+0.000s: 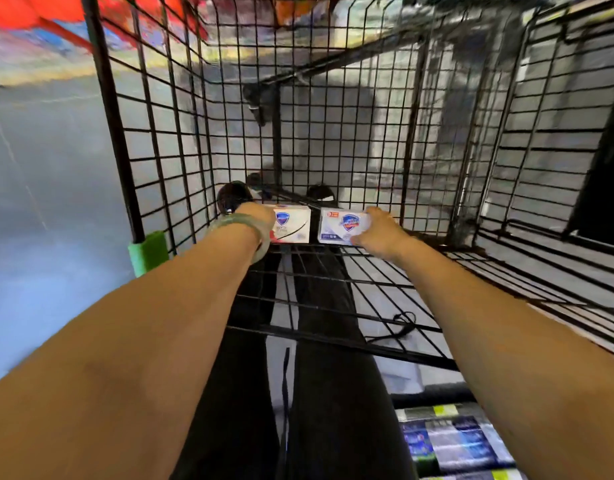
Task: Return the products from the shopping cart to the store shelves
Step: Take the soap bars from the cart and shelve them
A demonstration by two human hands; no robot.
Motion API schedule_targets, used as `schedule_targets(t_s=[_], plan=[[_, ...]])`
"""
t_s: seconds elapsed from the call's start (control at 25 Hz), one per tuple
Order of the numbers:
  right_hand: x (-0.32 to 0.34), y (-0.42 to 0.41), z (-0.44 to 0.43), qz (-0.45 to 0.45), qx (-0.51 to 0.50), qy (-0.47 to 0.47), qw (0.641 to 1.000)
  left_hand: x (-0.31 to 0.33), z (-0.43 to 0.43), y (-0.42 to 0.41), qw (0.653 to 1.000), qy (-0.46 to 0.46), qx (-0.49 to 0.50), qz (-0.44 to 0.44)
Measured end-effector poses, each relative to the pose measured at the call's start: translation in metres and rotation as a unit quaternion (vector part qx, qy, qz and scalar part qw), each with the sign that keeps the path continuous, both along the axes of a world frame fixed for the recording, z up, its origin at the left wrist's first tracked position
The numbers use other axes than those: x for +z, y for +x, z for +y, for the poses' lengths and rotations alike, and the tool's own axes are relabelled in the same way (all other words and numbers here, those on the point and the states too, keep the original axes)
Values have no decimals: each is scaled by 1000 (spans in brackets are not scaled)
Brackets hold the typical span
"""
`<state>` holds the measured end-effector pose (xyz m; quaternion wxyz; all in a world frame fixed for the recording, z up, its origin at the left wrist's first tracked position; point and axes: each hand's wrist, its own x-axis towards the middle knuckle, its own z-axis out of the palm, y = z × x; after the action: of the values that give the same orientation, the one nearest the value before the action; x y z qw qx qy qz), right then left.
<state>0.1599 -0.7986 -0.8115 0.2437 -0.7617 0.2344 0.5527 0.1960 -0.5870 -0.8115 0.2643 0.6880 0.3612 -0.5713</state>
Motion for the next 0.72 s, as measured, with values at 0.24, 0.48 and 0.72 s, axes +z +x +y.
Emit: schedule_targets(t_s=[0.24,0.48,0.72], plan=[[3,21,2,29,150,21,988,6,5,-7,993,47,-108,-28],[13,38,9,34,206,16,978,16,18,-6,999,3,-38,-23],[59,30,31,-1,247,-11,969,67,12,-15,988,23,-50,-146]])
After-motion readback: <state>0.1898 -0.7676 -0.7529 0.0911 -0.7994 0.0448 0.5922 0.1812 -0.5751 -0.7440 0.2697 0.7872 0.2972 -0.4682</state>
